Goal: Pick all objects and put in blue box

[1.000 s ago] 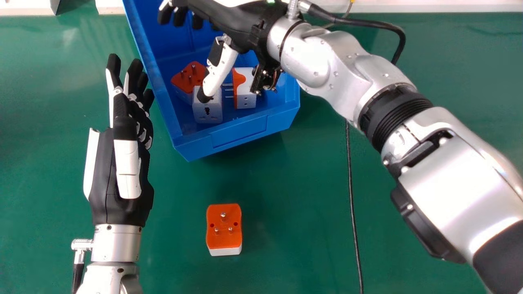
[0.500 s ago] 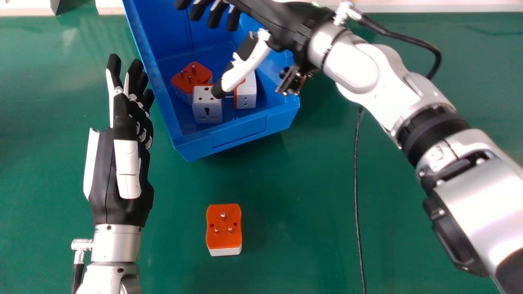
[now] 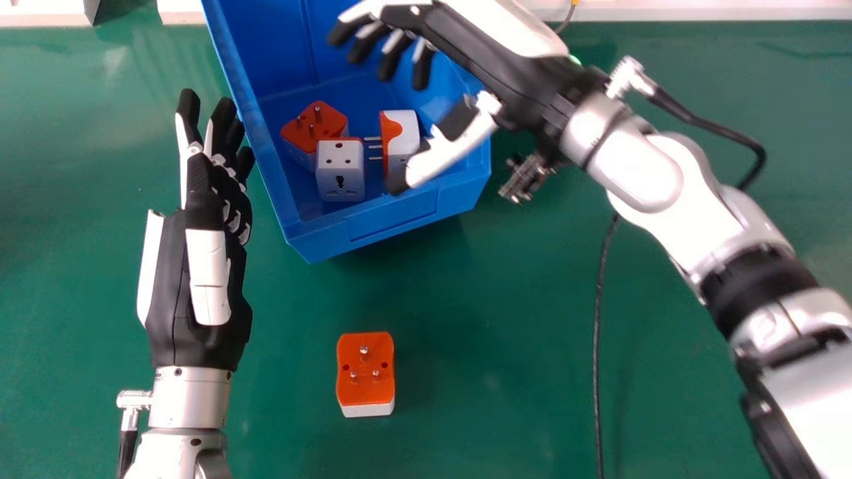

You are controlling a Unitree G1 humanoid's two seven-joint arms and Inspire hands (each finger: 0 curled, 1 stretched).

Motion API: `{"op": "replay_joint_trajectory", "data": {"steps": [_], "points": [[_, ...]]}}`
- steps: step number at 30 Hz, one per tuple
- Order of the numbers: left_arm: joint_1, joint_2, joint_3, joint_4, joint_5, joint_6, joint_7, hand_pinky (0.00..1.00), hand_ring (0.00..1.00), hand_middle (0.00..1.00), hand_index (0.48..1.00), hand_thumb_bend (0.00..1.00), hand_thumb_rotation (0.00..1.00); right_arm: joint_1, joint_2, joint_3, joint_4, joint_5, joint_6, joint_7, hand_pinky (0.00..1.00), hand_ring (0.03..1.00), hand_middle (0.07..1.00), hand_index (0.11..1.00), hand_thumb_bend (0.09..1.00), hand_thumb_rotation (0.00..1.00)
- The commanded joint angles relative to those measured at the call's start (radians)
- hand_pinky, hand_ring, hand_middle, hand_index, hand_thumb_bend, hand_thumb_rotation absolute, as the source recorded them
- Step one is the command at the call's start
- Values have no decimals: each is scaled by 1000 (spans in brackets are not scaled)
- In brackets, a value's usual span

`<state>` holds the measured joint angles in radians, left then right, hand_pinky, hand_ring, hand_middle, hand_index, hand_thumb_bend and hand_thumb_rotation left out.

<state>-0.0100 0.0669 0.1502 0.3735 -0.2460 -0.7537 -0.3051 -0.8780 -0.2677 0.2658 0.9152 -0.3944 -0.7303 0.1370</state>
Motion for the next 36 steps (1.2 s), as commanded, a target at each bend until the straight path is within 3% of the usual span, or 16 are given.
{"op": "replay_joint_trajectory", "data": {"steps": [1,9,12,22,33,36], "points": [[3,4,-8,-28,6,-5,-8,1000,1000,1000,1000,868,1000,36,-22,-27,-74,41,-12,15,436,586,694,718,948,117],[3,7,-7,-26,16,1,-1,1000,1000,1000,1000,870,1000,182,-39,-54,-248,87,45,59,448,605,702,716,952,116],[10,8,-8,-39,19,7,0,1000,1000,1000,1000,870,1000,241,-51,-60,-305,108,46,84,447,607,704,716,953,113],[10,10,-6,-43,15,17,-5,1000,1000,1000,1000,878,1000,402,-73,-93,-441,167,84,135,454,610,695,718,951,105],[-1,14,-4,-32,1,16,-15,1000,1000,1000,1000,879,1000,496,-69,-84,-480,176,100,169,464,619,709,730,945,119],[3,16,-4,-42,-6,18,-20,1000,1000,1000,1000,879,1000,516,-65,-73,-468,163,89,168,463,620,715,732,943,121]]}}
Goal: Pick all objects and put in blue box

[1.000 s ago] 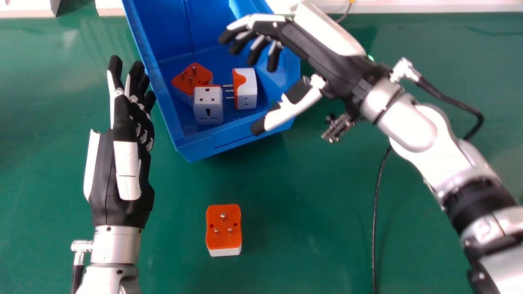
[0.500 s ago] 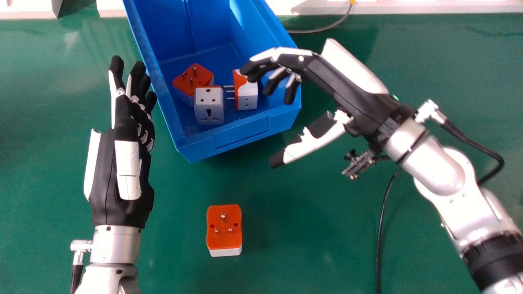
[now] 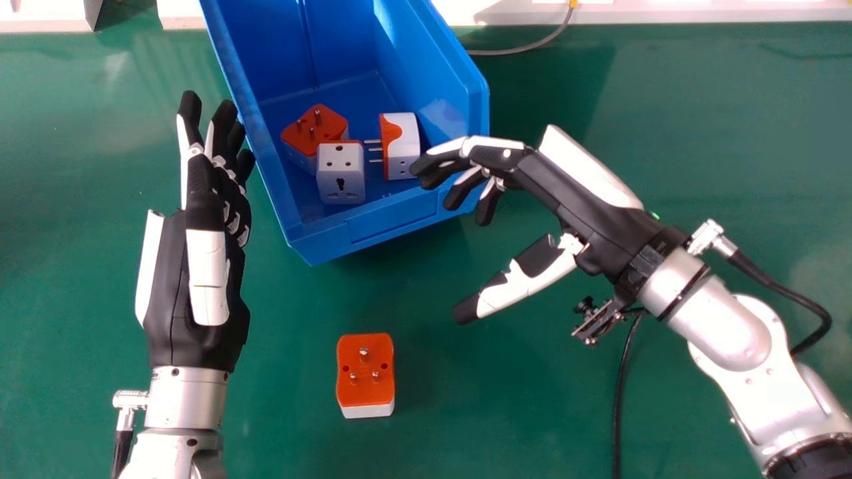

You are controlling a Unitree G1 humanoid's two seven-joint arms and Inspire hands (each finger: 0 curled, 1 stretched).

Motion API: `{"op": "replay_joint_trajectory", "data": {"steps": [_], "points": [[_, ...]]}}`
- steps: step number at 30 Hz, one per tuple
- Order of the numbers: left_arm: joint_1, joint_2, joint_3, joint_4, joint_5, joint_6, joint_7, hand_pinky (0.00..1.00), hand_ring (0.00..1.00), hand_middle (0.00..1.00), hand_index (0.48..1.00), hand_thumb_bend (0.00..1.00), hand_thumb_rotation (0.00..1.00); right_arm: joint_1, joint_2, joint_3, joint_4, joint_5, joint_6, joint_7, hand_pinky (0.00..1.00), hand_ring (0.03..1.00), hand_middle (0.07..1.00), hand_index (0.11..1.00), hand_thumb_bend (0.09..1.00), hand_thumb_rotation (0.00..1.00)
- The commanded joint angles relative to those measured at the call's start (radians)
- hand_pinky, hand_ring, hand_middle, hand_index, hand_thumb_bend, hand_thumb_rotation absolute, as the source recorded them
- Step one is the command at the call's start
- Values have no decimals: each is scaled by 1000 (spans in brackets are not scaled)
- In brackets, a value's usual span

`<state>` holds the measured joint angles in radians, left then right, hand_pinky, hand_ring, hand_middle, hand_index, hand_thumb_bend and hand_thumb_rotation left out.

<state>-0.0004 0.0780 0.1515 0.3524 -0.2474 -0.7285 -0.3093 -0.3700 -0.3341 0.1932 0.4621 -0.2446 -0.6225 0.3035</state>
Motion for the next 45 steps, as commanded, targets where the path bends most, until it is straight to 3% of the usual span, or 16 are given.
{"op": "replay_joint_trajectory", "data": {"steps": [1,11,20,27,39,45], "points": [[-6,6,-5,-22,-6,-7,-16,1000,1000,1000,1000,880,1000,12,2,2,-15,13,-21,2,462,620,716,732,943,122],[-16,3,-1,2,-8,-19,-18,1000,1000,1000,1000,881,1000,77,17,32,-34,3,-30,8,469,631,712,731,941,122],[-14,4,1,-2,-8,-17,-16,1000,1000,1000,1000,882,1000,104,47,78,-42,-44,-43,-19,477,592,707,728,941,119],[-14,3,-3,-8,-7,-14,-15,1000,1000,1000,1000,882,1000,94,49,90,-32,-39,-56,-6,518,634,704,726,943,121],[-18,1,-4,-6,-5,-17,-15,1000,1000,1000,1000,884,1000,86,55,112,-40,-65,-56,-6,545,618,683,726,947,131],[-20,0,-4,-6,-13,-17,-20,1000,1000,1000,1000,884,1000,77,55,123,-21,-79,-58,-8,541,616,680,729,948,138]]}}
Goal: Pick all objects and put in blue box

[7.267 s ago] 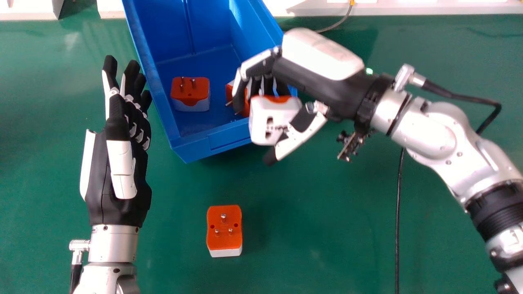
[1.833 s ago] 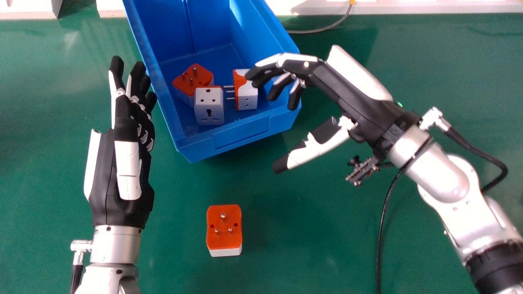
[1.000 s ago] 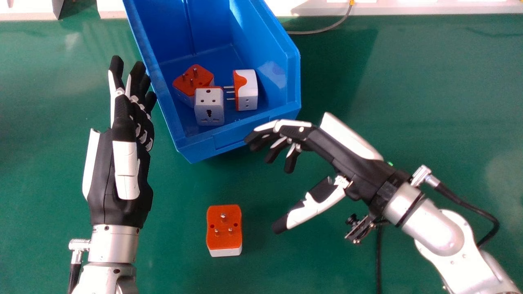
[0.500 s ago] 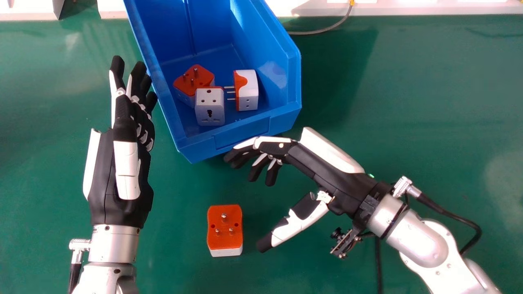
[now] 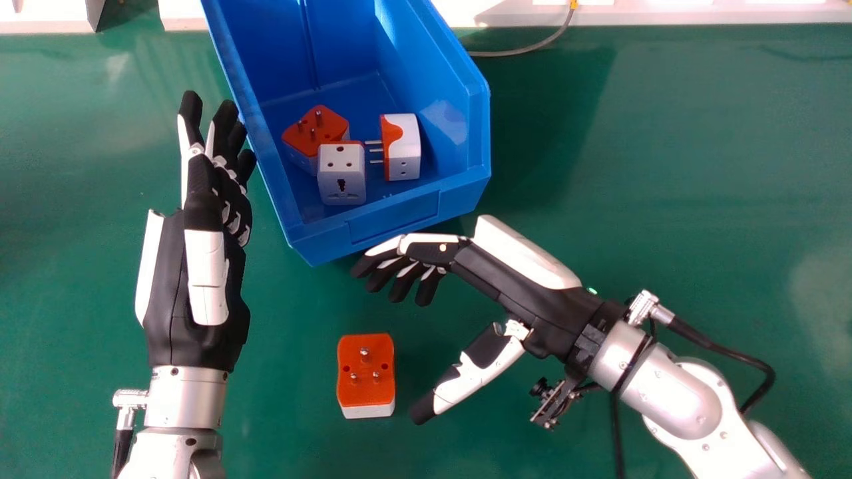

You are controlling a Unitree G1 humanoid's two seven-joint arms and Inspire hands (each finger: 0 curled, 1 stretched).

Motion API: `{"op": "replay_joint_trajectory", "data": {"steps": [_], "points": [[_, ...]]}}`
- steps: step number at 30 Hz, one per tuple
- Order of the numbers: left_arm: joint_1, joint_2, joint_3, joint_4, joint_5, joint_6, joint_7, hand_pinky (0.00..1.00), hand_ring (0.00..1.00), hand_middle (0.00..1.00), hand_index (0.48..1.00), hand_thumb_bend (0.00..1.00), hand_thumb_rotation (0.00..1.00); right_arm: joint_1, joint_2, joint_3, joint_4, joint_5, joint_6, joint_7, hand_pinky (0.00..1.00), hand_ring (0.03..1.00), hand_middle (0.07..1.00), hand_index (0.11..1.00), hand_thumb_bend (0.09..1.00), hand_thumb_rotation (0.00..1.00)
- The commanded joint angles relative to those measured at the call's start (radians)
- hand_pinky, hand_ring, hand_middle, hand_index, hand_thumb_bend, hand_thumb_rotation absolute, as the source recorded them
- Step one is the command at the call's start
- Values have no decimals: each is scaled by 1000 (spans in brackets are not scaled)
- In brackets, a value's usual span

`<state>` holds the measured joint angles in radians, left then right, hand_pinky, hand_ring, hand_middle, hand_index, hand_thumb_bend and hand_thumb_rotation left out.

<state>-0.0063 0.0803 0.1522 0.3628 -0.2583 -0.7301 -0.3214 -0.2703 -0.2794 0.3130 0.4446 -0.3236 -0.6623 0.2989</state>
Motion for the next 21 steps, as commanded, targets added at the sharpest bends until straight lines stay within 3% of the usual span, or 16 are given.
{"op": "replay_joint_trajectory", "data": {"steps": [1,21], "points": [[-14,-3,-5,-17,-1,-16,-8,1000,1000,1000,1000,884,1000,-24,0,5,0,-3,-19,-4,541,616,680,730,948,139],[-14,-7,-5,-17,4,-20,-5,1000,1000,1000,1000,871,1000,-102,33,33,61,-42,-25,-16,560,638,704,734,952,152]]}}
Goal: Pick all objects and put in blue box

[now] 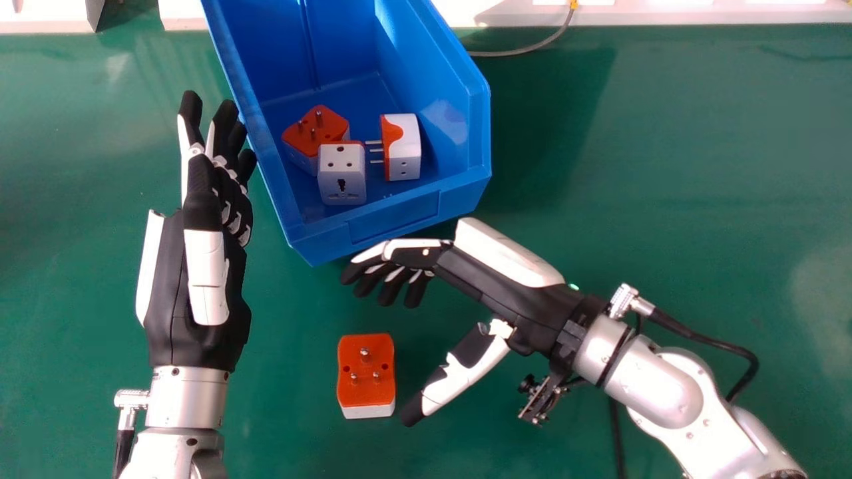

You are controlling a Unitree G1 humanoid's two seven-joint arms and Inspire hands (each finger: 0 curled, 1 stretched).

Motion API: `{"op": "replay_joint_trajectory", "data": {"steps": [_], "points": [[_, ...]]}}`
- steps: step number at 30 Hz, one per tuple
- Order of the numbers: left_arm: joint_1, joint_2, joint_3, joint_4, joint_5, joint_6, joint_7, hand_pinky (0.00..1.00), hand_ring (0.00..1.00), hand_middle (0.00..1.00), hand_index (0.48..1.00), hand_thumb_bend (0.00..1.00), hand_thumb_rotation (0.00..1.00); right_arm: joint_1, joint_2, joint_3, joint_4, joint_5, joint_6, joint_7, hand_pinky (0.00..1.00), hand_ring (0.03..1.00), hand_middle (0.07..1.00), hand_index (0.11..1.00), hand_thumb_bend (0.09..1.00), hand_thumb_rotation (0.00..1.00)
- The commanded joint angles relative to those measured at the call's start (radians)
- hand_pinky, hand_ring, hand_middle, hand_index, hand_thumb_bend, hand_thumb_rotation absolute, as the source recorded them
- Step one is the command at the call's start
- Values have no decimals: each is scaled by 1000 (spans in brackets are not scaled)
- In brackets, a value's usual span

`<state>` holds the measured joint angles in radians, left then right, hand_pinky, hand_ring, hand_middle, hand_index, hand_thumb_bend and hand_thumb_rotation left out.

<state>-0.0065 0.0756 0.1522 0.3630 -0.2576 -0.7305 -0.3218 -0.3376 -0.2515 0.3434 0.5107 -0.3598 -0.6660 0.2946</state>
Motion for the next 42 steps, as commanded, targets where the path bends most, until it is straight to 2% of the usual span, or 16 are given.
{"op": "replay_joint_trajectory", "data": {"steps": [1,10,15,22,25,30,36,42], "points": [[-13,-2,-4,-17,5,-19,-4,1000,1000,1000,1000,871,1000,-41,6,4,-2,-7,-23,-13,561,643,707,734,954,158],[-8,1,0,-21,-2,-20,-6,1000,1000,1000,1000,872,1000,-100,13,31,30,-36,-44,-16,580,666,727,737,964,168],[-7,-1,0,-22,-1,-20,-4,1000,1000,1000,1000,870,1000,-132,37,52,83,-25,-53,11,593,668,728,739,975,168],[-2,-1,0,-26,-2,-21,-5,1000,1000,1000,1000,874,1000,-167,54,68,136,-31,-70,35,576,660,737,745,979,162],[-4,0,2,-20,-5,-23,-7,1000,1000,1000,1000,875,1000,-165,51,76,133,-37,-65,38,563,656,742,750,981,175],[-5,-2,3,-15,-3,-25,-6,1000,1000,1000,1000,876,1000,-164,48,84,129,-43,-56,35,555,660,747,754,982,186],[-3,-1,0,-21,-1,-21,-6,1000,1000,1000,1000,874,1000,-169,48,88,124,-64,-49,21,557,664,751,756,983,192],[-1,2,2,-24,-2,-21,-6,1000,1000,1000,1000,874,1000,-169,54,91,135,-72,-54,24,558,669,751,761,985,197]]}}
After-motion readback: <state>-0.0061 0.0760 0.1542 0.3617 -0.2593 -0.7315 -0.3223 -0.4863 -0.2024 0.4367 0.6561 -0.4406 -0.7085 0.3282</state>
